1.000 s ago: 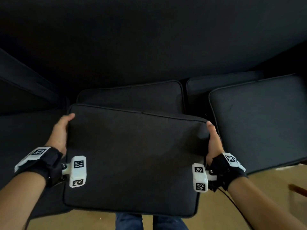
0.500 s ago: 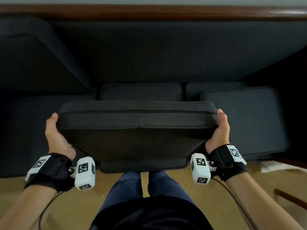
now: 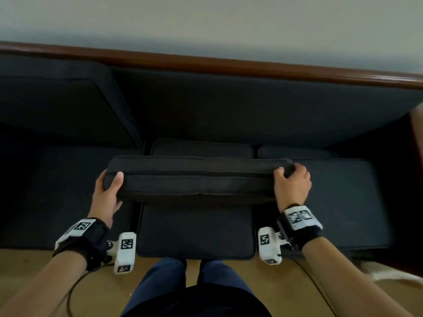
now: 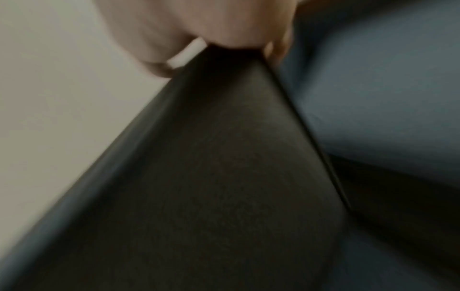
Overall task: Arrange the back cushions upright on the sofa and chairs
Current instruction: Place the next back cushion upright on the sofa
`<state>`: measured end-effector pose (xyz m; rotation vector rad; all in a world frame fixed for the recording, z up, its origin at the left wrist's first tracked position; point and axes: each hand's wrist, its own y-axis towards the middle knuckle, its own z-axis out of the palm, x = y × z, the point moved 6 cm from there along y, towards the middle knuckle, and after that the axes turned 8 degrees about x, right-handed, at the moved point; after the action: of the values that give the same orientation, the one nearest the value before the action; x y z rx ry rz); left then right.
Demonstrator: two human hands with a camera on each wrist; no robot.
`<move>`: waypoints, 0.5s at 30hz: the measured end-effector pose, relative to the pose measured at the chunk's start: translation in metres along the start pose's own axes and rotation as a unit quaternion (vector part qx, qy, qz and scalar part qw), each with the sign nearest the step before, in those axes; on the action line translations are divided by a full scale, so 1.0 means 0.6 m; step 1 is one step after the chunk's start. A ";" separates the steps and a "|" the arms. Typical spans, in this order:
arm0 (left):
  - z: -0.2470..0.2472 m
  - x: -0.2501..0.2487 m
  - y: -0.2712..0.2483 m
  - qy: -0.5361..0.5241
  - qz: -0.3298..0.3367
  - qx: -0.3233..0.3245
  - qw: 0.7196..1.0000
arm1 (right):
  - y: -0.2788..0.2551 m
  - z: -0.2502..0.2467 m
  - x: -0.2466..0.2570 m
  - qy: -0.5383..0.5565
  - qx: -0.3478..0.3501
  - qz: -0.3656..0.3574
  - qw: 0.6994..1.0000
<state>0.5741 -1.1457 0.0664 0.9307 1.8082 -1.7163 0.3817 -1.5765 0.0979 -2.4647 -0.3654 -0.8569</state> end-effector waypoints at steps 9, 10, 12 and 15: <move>-0.016 0.012 -0.001 0.001 0.003 0.025 1.000 | -0.175 0.238 0.231 -0.201 0.274 -0.314 0.887; -0.020 0.013 0.004 0.001 0.001 0.035 0.999 | -0.200 0.273 0.247 -0.240 0.316 -0.335 0.854; -0.035 0.016 0.018 0.010 0.002 0.060 0.998 | -0.244 0.334 0.262 -0.353 0.353 -0.358 0.789; -0.056 0.025 0.042 0.051 -0.007 0.112 0.992 | -0.285 0.390 0.262 -0.491 0.317 -0.357 0.728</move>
<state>0.5866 -1.1103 0.0419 1.1162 1.7123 -1.9417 0.5513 -1.2934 0.1032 -1.8304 -1.7180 0.4496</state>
